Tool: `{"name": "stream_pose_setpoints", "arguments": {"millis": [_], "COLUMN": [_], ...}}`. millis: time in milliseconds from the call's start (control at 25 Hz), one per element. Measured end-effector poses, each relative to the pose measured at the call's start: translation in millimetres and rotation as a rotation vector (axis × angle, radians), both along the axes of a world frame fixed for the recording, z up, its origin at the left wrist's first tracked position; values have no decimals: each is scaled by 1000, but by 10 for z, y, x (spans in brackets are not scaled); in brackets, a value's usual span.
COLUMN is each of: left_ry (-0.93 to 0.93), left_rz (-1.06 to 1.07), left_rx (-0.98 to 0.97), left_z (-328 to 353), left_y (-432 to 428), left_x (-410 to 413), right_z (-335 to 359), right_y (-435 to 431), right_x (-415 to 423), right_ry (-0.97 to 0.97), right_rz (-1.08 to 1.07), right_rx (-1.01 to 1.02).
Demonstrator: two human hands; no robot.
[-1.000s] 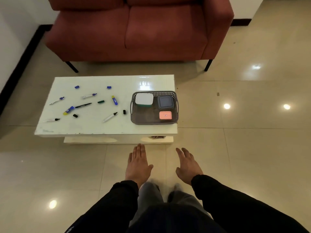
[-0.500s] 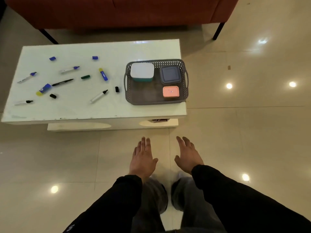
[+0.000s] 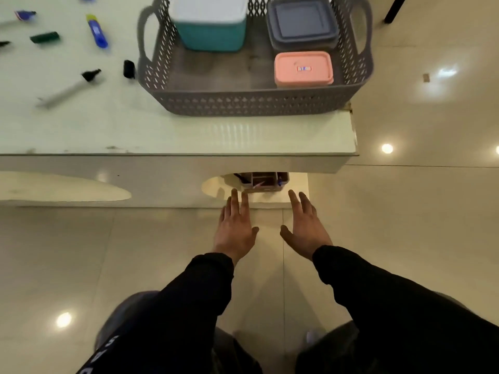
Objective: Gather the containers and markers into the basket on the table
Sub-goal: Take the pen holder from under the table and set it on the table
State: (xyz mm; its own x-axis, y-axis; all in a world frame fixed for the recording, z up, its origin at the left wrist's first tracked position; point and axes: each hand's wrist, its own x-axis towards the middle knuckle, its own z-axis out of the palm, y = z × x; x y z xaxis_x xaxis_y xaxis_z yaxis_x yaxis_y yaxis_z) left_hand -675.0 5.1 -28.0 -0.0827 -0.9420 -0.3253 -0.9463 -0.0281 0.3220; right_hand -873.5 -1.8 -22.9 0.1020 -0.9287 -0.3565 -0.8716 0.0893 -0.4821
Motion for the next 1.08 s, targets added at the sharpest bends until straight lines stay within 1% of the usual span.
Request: {"name": "stream_pose_setpoints", "arguments": {"millis": [80,200,400,600,760,920,1080], "left_ry": [3,20,110,90,81,145,139], "left_rz": [-6,18,40,21,20,92,100], "left_rx": [-12,-29,-78,-121,-75,2,119], "left_z": [-196,-312,-337,-376,-371,-147,496], "left_y": [-115,-219,-295,-465,-480,-202,300], "left_x": [3,-38,-57,32,37,-7,-7], "right_z": [-212,-343,-343,-348,-267,-35,587], "right_y": [-86,-161,-370,-575,-563,-294,228], "right_x": [-11,-14,86,131,215,256,255], "right_ry": [-3,-7,-78,-85,-122,-112,-93], "right_rz": [-17,-34,-29,-10,-20,-43,-7], "right_rx": [-10,-24,-28,-27,-39,52,198]}}
